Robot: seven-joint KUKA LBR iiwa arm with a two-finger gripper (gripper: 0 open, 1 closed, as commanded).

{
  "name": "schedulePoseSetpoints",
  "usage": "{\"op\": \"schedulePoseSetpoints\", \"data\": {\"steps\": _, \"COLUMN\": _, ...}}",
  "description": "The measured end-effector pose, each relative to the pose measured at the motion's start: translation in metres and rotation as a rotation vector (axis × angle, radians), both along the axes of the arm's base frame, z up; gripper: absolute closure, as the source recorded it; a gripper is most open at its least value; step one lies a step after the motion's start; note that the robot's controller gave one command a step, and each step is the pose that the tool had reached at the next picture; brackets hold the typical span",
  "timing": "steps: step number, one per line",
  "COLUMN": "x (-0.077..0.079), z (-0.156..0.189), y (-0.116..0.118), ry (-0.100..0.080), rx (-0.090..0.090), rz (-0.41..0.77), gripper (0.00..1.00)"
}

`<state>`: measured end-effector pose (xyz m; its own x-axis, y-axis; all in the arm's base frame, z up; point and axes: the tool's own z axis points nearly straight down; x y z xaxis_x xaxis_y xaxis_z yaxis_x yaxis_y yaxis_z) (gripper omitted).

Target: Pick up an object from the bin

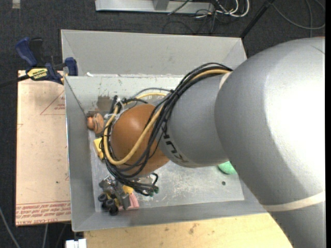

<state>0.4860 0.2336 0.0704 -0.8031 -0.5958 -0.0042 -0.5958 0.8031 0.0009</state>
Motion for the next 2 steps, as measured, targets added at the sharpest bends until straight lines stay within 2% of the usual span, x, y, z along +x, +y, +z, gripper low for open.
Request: {"op": "schedulePoseSetpoints", "data": {"steps": 2, "x": -0.0001, "z": 0.0004, "y": -0.0001, "ry": 0.000, "rx": 0.000, "rz": 0.000, "gripper": 1.00}}
